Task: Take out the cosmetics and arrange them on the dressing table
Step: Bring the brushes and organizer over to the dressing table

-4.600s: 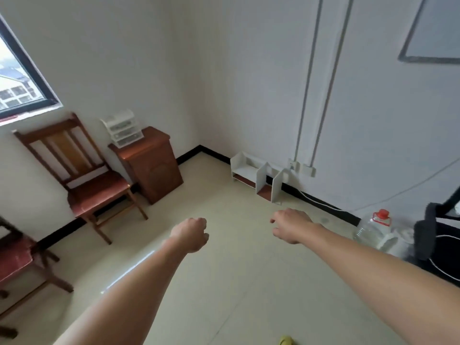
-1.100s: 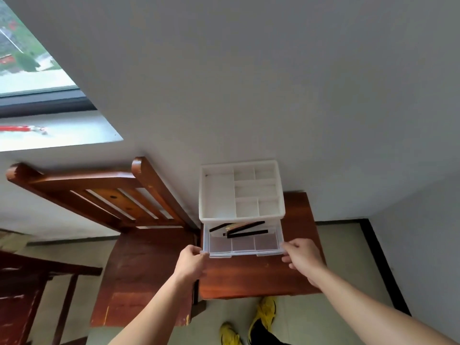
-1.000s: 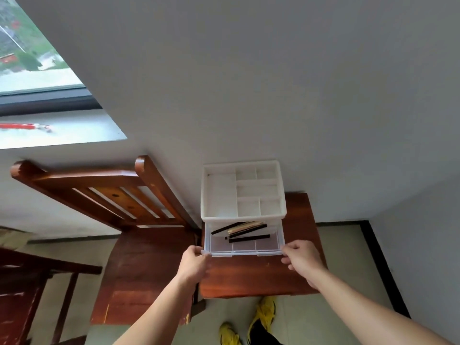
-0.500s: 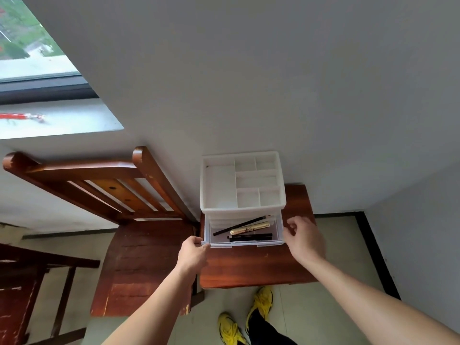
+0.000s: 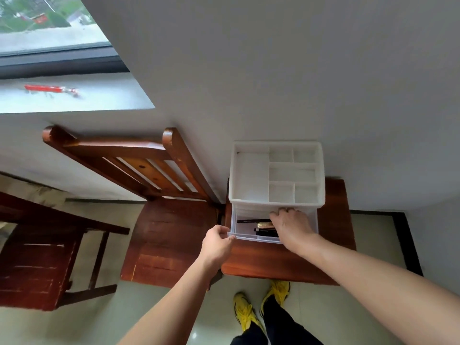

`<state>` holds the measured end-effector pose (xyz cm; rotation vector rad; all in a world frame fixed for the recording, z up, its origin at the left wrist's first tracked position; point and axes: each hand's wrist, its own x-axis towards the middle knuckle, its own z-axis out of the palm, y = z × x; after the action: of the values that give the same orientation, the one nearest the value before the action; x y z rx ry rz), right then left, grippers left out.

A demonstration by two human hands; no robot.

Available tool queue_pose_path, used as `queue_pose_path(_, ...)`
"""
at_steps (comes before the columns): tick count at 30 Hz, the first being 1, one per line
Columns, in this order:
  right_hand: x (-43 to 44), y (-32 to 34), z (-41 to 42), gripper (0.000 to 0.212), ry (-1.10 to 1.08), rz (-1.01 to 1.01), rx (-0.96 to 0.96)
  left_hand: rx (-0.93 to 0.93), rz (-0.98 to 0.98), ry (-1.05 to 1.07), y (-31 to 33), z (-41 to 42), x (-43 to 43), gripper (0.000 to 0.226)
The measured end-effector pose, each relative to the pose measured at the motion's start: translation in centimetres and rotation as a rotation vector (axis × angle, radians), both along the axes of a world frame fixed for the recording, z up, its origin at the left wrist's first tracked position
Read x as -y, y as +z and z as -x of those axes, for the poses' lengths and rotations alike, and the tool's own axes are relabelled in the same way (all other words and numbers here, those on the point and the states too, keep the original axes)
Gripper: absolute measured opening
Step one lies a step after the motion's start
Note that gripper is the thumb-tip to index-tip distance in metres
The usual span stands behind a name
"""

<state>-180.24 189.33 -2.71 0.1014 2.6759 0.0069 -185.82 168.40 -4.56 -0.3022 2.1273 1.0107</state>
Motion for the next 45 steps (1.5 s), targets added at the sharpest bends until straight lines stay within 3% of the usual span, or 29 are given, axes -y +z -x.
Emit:
queue_pose_path(9, 0.7, 0.1, 1.2, 0.039, 0.138, -0.091, 0.084, 0.03, -0.023, 0.04, 0.9, 0.1, -0.4, 0.022)
queue_pose_path(18, -1.2, -0.9, 1.6, 0.035, 0.047, 0.065, 0.177, 0.029, -0.029, 0.077, 1.7, 0.0, -0.7, 0.019)
queue_pose_path(28, -1.1, -0.2, 0.6, 0.027, 0.079, 0.032, 0.187, -0.019, 0.015, 0.012, 2.5, -0.1, -0.6, 0.027)
queue_pose_path(33, -2.0, 2.2, -1.5, 0.022, 0.068, 0.156, 0.004, -0.357, 0.23, -0.166, 4.8, 0.7, -0.8, 0.022)
queue_pose_path(37, -3.3, 4.3, -2.9, 0.024, -0.092, 0.225, -0.246, -0.555, 0.183, -0.311, 6.1, 1.3, -2.6, 0.023)
queue_pose_path(41, -5.3, 4.6, -3.6, 0.01, -0.46, 0.386, -0.442, -0.536, 0.162, -0.617, 5.6, 1.0, -6.0, 0.024)
queue_pose_path(43, -6.4, 4.4, -4.1, 0.016, -0.65, 0.453, -0.475, -0.447, 0.178, -0.845, 5.0, 0.7, -7.7, 0.027)
queue_pose_path(45, -7.2, 4.0, -5.0, 0.021, -0.836, 0.537, -0.472, -0.33, 0.191, -1.068, 4.4, 0.3, -9.1, 0.054)
